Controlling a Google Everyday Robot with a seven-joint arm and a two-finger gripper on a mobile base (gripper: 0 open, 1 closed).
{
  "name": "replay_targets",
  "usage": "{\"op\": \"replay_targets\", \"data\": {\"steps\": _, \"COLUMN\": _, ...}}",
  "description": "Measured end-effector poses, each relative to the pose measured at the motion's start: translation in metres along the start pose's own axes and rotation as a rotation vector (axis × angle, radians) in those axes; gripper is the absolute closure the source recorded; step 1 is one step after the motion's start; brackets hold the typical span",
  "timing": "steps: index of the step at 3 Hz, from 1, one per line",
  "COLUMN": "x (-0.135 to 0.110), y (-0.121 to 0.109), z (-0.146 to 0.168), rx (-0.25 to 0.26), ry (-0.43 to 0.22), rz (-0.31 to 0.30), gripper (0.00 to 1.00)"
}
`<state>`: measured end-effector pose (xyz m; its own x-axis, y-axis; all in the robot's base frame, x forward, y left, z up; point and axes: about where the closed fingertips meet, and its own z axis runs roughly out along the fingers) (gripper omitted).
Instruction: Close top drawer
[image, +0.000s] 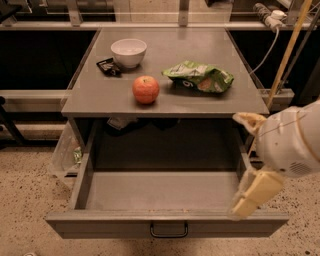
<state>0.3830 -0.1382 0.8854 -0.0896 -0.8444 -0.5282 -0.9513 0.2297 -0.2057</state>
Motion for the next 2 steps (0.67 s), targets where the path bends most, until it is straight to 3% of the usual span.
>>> {"op": "replay_targets", "data": {"steps": 2, "x": -0.004, "y": 0.0033, "z": 0.0087, "rx": -0.003, "ry": -0.033, "rz": 0.015, "gripper": 0.0}}
